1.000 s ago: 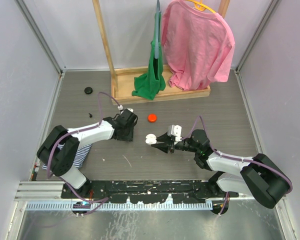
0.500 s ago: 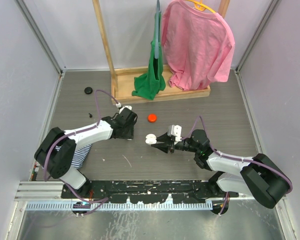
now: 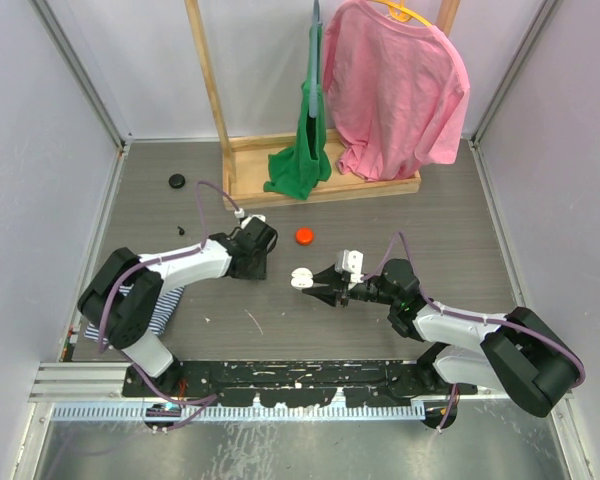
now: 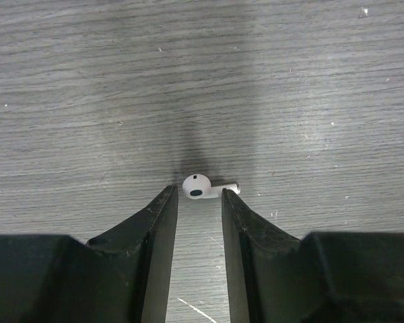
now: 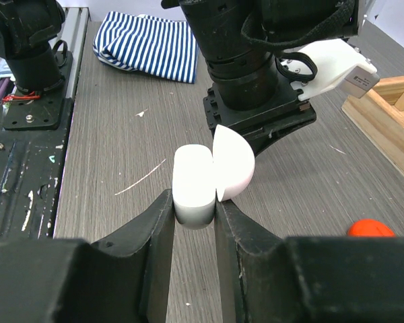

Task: Insert the wireless bluetooth earbuds into the charging case
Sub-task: Adjust the earbud at the center of the board.

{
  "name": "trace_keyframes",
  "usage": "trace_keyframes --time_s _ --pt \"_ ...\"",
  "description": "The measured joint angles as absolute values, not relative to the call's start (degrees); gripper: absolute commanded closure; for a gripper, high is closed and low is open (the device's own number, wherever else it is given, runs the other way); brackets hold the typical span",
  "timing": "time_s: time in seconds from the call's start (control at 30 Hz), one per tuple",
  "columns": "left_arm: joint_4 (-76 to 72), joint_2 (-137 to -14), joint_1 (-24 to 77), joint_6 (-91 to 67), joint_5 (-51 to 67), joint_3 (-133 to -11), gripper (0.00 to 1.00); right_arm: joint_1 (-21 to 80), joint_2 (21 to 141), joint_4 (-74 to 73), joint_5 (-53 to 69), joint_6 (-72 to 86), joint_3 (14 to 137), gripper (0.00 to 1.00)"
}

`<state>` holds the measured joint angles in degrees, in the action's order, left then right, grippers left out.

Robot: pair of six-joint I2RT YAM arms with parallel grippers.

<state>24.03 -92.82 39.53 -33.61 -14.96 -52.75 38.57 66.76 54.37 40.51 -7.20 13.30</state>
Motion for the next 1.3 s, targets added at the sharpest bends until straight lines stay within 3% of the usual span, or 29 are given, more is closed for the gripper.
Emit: trace_keyframes --time_s 0.43,0.87,1.3 --pt "24.6 -95.2 39.5 -28.3 -13.1 -55.1 0.73 38.6 66.8 54.3 40.5 -7.2 13.3 0.84" --pt "28.2 -93.6 37.8 -23.7 -13.3 -56.5 0.54 38.7 66.8 54.3 40.5 -7.2 13.3 0.84" --pt "27.8 -97.1 37.4 -26.2 -13.7 -61.3 0.51 38.7 66.8 54.3 40.5 -7.2 13.3 0.85"
